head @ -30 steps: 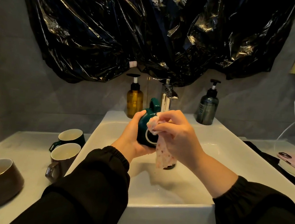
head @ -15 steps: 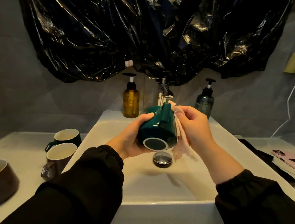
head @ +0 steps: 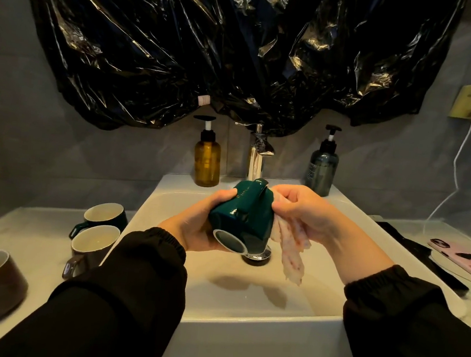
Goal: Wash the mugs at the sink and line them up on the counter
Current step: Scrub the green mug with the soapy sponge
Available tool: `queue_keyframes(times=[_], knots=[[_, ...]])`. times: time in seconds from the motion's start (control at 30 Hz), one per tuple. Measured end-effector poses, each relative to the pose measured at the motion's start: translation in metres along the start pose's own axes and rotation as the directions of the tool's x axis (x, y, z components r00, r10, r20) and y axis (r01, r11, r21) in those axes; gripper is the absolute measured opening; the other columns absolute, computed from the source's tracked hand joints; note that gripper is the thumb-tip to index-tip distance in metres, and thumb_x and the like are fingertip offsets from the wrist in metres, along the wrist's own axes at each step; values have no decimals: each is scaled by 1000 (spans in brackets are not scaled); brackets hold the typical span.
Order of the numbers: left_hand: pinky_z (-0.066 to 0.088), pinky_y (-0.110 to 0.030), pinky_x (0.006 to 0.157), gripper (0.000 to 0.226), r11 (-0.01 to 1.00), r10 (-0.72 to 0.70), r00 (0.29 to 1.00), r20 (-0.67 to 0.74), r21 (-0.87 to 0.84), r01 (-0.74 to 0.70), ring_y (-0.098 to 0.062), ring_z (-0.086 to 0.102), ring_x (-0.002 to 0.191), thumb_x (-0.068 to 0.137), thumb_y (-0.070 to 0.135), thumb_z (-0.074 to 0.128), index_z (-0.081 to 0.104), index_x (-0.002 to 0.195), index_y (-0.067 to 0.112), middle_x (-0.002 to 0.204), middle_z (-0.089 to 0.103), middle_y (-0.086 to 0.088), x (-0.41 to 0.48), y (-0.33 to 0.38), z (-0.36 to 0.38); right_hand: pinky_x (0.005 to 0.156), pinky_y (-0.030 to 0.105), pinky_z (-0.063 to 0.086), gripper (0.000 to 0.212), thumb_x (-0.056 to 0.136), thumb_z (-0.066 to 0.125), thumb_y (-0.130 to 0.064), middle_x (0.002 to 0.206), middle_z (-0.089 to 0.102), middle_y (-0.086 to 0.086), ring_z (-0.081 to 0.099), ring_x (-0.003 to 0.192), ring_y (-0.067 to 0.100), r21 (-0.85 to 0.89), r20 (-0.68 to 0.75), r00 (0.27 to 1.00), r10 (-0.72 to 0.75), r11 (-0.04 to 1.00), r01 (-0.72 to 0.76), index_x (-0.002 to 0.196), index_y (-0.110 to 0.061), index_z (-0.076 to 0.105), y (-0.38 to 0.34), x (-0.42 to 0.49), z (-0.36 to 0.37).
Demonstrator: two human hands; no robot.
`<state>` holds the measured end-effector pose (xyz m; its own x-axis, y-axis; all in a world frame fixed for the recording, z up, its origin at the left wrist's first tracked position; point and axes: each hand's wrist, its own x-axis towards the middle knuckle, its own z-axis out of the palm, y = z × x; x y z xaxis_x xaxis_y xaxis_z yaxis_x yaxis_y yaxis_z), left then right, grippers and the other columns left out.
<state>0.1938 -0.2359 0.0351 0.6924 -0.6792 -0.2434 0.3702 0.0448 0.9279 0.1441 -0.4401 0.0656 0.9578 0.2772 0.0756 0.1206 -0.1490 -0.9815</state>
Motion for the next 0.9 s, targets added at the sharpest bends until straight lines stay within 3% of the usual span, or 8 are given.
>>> queue_keyframes(times=[0.07, 0.17, 0.27, 0.37, 0.5, 0.67, 0.77, 0.9], knots=[[45, -52, 97, 82, 999, -42, 999, 24, 6, 42, -36, 56, 115, 61, 61, 74, 54, 127, 19, 123, 62, -17, 0, 0, -3, 50, 20, 50, 17, 95, 46, 3, 65, 66, 2, 65, 57, 11, 12, -27, 998, 49, 999, -49, 96, -4, 61, -2, -2, 4], [44, -54, 98, 67, 991, -46, 998, -32, 125, 50, -36, 53, 120, 77, 67, 47, 52, 128, 24, 129, 58, -15, 1, 4, -4, 48, 19, 49, 21, 96, 46, 1, 63, 67, 1, 65, 56, 10, 13, -92, 992, 86, 996, -85, 94, -7, 65, -2, -3, 6], [47, -46, 95, 59, 897, 157, 931, -329, 443, 5, -29, 52, 119, 91, 61, 39, 48, 134, 21, 133, 55, -10, 5, 9, 2, 57, 24, 50, 21, 94, 51, -1, 69, 68, 3, 66, 67, 15, -66, -236, 968, 88, 992, -106, 85, -12, 67, -1, 0, 8], [50, -32, 81, 44, 824, 407, 818, -407, 550, -136, -21, 58, 102, 98, 43, 40, 61, 115, 7, 113, 63, -12, 10, 12, 6, 62, 27, 45, 17, 92, 58, -10, 78, 65, 2, 62, 78, 16, -282, -370, 928, 45, 946, -159, 81, -19, 67, 3, 4, 10], [45, -23, 63, 40, 770, 429, 853, -296, 614, -174, -14, 57, 79, 98, 36, 43, 66, 102, 4, 83, 63, -5, 6, 11, 15, 61, 26, 43, 11, 88, 64, -10, 77, 61, 0, 58, 76, 14, -457, -435, 899, -55, 873, -168, 80, -17, 66, 6, 7, 17], [43, -22, 58, 41, 790, 307, 920, -246, 605, -102, -13, 57, 71, 94, 49, 47, 66, 79, 15, 68, 64, 0, 4, 10, 20, 63, 29, 42, 6, 85, 63, -6, 83, 64, 12, 58, 81, 22, -640, -395, 900, -185, 758, -125, 86, -4, 68, 10, 12, 30], [48, -20, 55, 39, 811, 210, 948, -238, 584, -34, -10, 57, 63, 96, 46, 46, 60, 77, 15, 65, 63, 0, 3, 6, 21, 67, 32, 43, 7, 85, 62, -5, 85, 63, 10, 56, 84, 22, -728, -327, 923, -202, 676, -111, 89, -9, 67, 15, 14, 34], [44, -20, 48, 35, 944, 183, 934, -306, 319, -81, -12, 47, 56, 98, 36, 47, 46, 69, 16, 59, 49, -1, 6, 6, 18, 62, 23, 40, 10, 88, 60, -9, 73, 59, -4, 54, 72, 9, -627, -337, 884, -323, 778, 45, 80, -10, 66, 11, 13, 26]])
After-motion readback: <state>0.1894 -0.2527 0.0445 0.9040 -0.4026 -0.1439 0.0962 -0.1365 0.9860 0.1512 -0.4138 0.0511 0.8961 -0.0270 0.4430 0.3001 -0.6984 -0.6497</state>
